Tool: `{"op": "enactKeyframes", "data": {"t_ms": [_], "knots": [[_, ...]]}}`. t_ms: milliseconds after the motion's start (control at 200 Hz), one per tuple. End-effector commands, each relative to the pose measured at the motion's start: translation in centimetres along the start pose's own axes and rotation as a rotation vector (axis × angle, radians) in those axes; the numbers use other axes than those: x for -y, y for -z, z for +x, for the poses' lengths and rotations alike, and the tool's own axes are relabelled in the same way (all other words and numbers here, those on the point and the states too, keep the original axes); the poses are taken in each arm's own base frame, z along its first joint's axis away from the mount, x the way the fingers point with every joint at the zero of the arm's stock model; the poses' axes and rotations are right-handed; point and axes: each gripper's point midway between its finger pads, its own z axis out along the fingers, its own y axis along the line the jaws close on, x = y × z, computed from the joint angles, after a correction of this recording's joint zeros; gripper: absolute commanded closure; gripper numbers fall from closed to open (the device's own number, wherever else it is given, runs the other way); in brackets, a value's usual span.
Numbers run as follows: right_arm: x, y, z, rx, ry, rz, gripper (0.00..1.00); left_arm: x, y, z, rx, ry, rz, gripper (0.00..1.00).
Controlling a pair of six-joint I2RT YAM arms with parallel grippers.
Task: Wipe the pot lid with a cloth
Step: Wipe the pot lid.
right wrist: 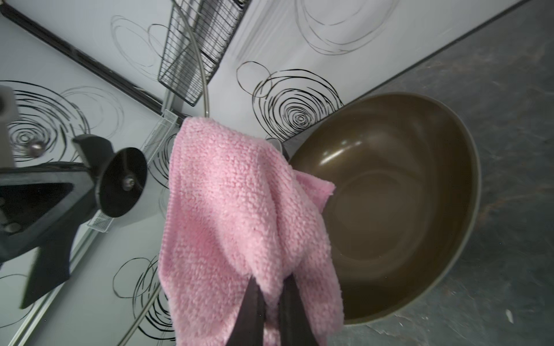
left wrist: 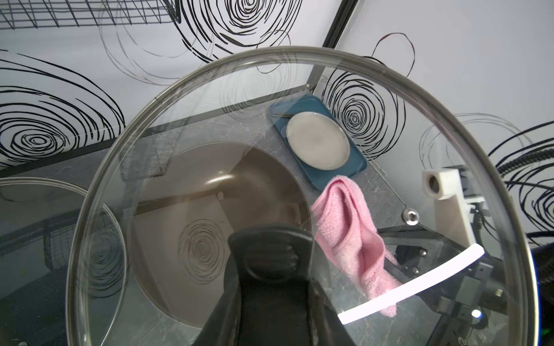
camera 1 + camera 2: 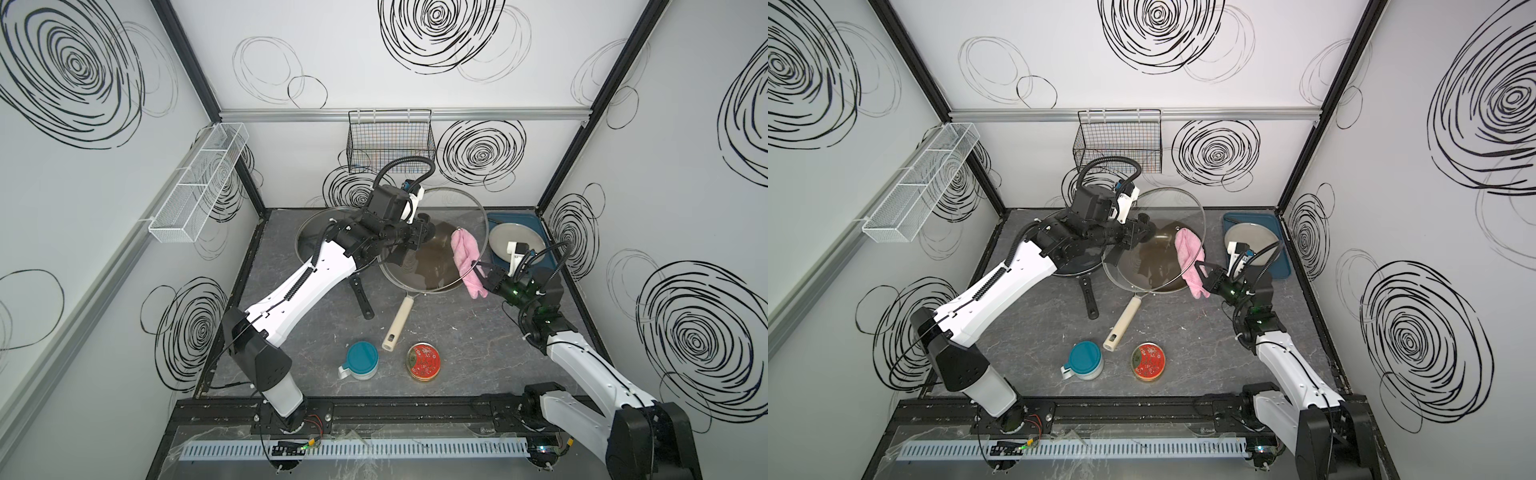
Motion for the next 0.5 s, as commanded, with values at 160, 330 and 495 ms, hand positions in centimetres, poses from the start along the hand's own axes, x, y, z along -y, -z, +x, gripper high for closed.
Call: {"op": "enactKeyframes", "data": {"t_ms": [160, 330, 495], "knots": [[-6.1, -0.8, -4.0, 0.059, 0.075, -0.223, 1.0, 3.2, 4.3, -7.9, 0.315, 0.061, 0.151, 1.0], [-7.3, -1.9, -5.3, 0.059, 0.099, -0.271, 1.0, 3.9, 4.4, -8.4, 0.317, 0.075, 0.192, 1.0], [-7.7, -3.8, -5.9, 0.04, 0.115, -0.295, 1.0, 4.8, 4.8, -8.8, 0.324, 0.093, 0.23, 1.0]]}}
